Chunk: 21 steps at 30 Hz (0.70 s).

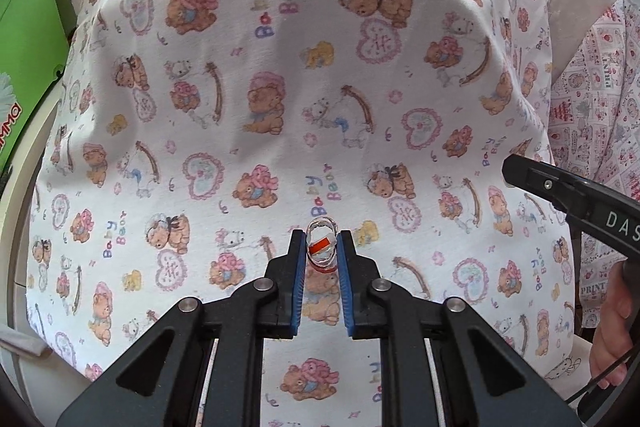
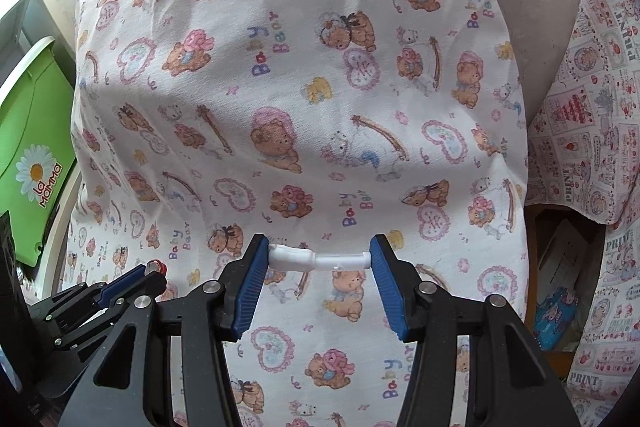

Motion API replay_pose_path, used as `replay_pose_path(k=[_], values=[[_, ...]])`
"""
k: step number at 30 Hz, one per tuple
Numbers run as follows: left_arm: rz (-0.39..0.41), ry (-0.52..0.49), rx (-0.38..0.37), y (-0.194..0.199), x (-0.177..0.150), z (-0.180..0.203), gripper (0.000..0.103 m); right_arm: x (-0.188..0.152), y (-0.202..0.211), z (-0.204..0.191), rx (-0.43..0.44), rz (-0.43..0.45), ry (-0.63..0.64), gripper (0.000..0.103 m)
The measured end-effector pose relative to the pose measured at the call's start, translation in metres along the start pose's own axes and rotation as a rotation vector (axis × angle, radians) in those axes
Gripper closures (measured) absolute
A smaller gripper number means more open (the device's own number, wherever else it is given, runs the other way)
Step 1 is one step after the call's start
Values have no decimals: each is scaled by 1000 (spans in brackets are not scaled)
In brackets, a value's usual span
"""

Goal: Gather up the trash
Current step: 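Carry the white plastic piece and red cap down over the pink wastebasket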

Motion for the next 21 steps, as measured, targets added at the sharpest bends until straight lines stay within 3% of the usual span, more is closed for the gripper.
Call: replay_pose_path(k=[8, 14, 21], values=[[25, 4, 25, 20, -6, -27, 89, -9, 0, -26, 38, 14, 39, 49], [24, 34, 30, 51, -27, -61, 88, -19, 12, -56, 75, 35, 85, 49], [18, 35, 62, 79, -56, -70, 88, -51, 39, -108, 160, 62, 157, 49]])
Point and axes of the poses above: each gripper's, at about its wrist camera, not at the fingertips, and y roughly against the way its jaws point, z to its right, x to its top, the point moved 10 cm from there along -y, roughly the way its jaws point, and after that the axes turned 6 degrees about x, right-handed, at the moved point
